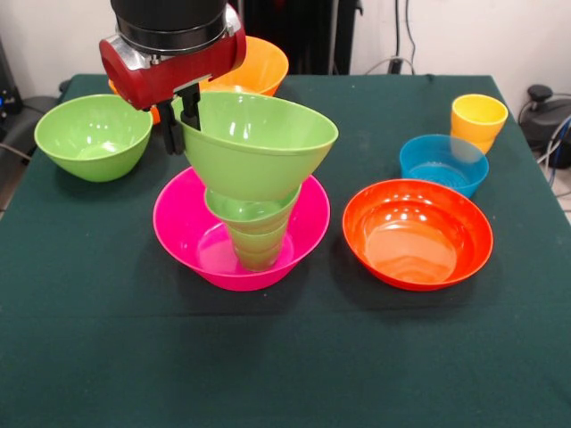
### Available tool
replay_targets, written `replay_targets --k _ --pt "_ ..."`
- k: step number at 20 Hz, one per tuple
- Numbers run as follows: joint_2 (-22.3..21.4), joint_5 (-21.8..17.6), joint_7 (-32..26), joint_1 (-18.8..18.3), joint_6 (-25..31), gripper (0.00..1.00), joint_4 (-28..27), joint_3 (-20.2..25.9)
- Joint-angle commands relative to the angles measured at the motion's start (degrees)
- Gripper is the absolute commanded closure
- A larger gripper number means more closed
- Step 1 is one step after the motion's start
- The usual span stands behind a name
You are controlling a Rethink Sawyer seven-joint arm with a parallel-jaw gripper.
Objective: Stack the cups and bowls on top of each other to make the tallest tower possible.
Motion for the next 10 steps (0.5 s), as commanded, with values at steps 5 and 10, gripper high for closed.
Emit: replay_targets --k 5,10 --pt "1.8 -3.5 -15.1 0.4 -3.7 1.0 2.6 0.4" --pt "1.6 -3.2 -14.2 0.4 -4.6 1.0 3.8 0.4"
